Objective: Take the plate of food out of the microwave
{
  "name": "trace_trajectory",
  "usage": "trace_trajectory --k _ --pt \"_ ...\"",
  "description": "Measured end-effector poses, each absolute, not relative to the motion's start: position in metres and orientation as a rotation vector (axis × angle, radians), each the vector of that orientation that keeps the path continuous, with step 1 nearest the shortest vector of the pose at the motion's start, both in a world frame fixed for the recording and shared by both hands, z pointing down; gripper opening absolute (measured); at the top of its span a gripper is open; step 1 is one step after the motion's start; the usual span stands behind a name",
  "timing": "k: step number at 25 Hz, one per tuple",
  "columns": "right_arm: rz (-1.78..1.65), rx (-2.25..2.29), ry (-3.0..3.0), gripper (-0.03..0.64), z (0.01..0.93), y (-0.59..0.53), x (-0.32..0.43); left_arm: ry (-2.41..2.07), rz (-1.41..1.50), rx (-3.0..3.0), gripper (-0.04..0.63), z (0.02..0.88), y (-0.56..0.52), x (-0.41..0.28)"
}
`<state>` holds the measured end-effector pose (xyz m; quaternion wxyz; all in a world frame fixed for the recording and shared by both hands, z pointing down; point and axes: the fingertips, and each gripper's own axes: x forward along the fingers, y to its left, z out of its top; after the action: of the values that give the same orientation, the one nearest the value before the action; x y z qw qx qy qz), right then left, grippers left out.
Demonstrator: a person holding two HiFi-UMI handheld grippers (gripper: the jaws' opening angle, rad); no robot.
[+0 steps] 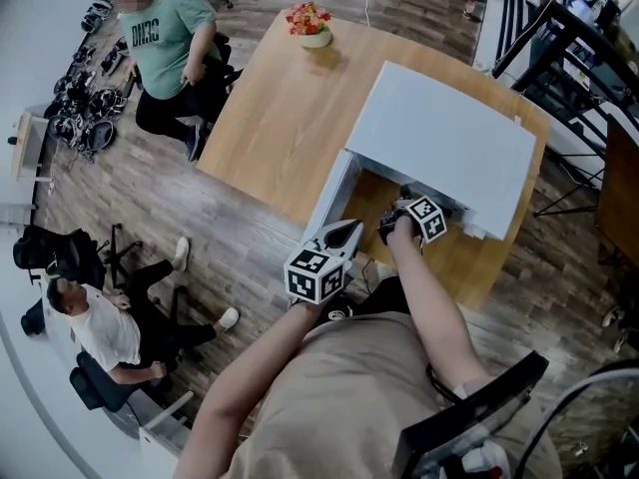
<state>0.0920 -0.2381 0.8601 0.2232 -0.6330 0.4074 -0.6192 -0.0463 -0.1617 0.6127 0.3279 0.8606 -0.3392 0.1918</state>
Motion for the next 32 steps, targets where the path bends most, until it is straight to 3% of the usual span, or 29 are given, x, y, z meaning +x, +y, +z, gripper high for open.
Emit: trace_trajectory --k 2,4,5,14,19,32 --pt "-1.707 -1.677 1.129 0.036 0.858 -0.243 0.083 -0.890 0.501 2.250 0.002 0.613 -0.158 -0.049" --pt "-1.725 -1.617 1.081 0.146 0.861 -0.249 0.077 -0.894 0.502 2.249 0.003 0.613 -0.154 -0.052" --pt "-1.739 -1.603 1.041 0.155 0.864 -0.251 0.076 -0.897 0.504 2.248 0.003 0.613 -0.152 -0.053" --pt "-1.800 -1.564 0.696 0.152 0.889 -0.254 0.083 -0.953 0.502 2.223 0.003 0.612 -0.145 -0.077" --pt "-1.775 -1.580 0.688 0.058 0.886 -0.249 0.088 -0.965 0.490 2.215 0.002 0.613 -0.144 -0.084" --pt "-1.660 -1.556 0.997 0.015 0.851 -0.225 0.098 -0.899 0.501 2.240 0.003 0.615 -0.142 -0.068"
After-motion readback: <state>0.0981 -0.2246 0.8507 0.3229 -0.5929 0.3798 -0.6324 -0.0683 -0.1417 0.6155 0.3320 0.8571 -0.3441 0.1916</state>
